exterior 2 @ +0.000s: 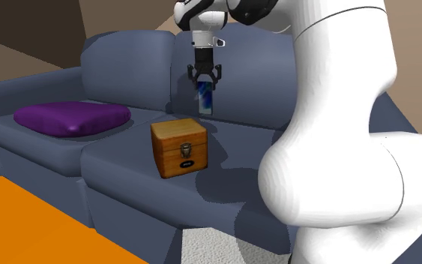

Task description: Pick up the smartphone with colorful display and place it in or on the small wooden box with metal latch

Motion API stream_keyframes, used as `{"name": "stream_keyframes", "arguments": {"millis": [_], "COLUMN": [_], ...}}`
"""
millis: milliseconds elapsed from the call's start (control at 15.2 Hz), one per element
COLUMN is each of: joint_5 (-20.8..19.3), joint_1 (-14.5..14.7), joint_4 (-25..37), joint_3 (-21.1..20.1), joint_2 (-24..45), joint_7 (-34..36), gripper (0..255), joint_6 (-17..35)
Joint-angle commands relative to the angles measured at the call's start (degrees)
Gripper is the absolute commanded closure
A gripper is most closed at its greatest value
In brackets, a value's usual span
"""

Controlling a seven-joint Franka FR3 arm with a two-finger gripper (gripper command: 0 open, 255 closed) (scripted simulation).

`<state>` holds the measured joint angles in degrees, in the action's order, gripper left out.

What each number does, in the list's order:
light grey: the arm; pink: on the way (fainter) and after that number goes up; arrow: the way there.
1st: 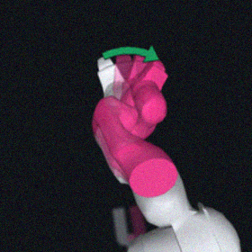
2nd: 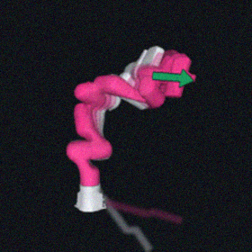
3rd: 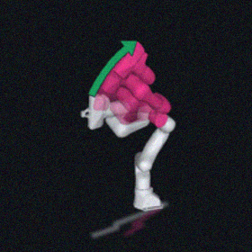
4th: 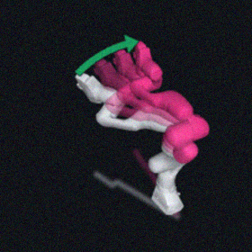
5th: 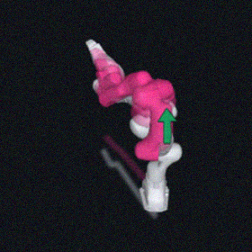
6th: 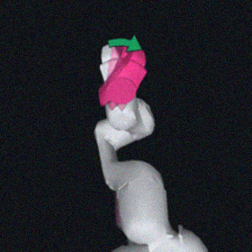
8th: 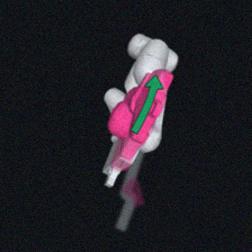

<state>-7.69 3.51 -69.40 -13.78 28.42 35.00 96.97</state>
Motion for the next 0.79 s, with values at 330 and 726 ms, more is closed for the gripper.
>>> {"name": "stream_keyframes", "arguments": {"millis": [330, 726], "joint_5": [-0.22, -0.74], "joint_1": [0.78, 1.88], "joint_4": [7.55, 16.65], "joint_3": [-0.02, 0.11], "joint_2": [1.29, 3.94], "joint_7": [-0.19, -0.46], "gripper": [255, 255], "joint_6": [-6.27, -12.68]}}
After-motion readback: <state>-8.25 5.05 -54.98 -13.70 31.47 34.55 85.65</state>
